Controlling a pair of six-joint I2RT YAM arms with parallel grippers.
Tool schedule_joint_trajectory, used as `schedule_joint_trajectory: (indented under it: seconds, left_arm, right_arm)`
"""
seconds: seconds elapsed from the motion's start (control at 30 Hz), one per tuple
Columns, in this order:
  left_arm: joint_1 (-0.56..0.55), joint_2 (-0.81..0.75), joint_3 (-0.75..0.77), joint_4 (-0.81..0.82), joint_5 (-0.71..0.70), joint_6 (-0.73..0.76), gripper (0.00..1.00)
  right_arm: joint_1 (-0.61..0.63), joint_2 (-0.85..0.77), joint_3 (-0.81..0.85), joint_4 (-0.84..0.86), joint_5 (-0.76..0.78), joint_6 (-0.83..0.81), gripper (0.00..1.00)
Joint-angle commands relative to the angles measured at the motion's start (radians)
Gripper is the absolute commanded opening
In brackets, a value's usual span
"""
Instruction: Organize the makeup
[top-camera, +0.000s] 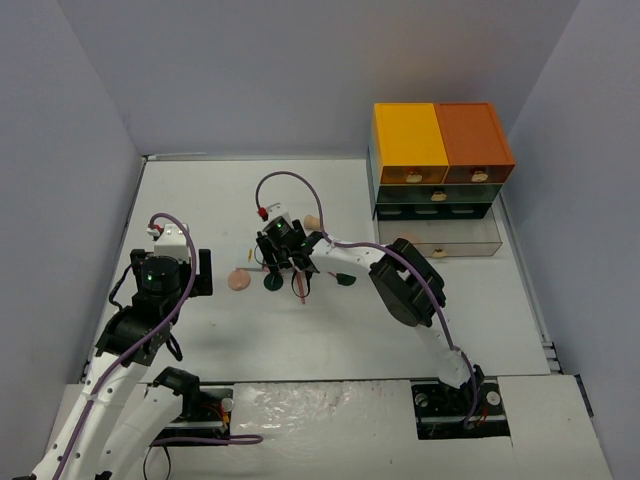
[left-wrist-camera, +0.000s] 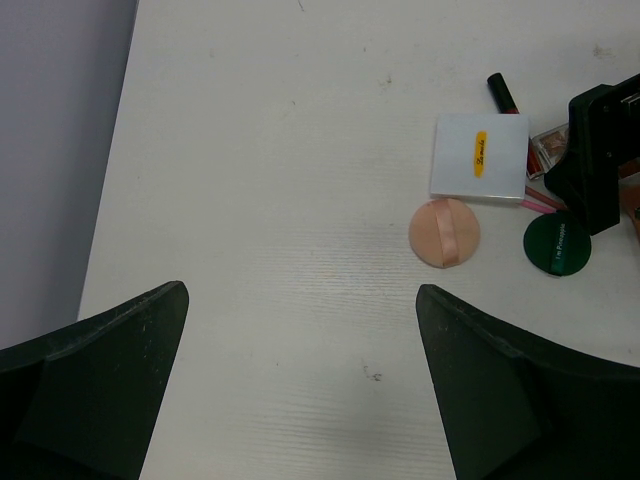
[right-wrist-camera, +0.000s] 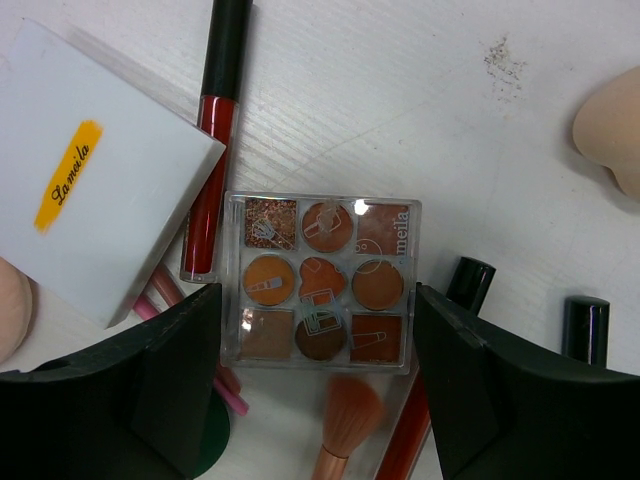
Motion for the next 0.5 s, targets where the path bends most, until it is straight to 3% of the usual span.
schedule_joint_trajectory:
  seconds: [0.0,0.2,0.47]
  left_arm:
    - [-0.006,0.003,0.026,0.063,-0.017,0.008,0.97]
    - [-0.006,0.002,0.027,0.063,-0.021,0.008,0.97]
    - [-0.006,0.000,0.028,0.061,-0.026,0.008,0.97]
  right_arm:
    - [0.001,-0.017,-0.006,-0.020,0.040,-0.015,0.55]
    - [-0.001,-0.076,0.023,-0.020,0.041,-0.027,0.44]
    - [-0.025,-0.227,0.020,-0.020,0.044,-0.054,0.43]
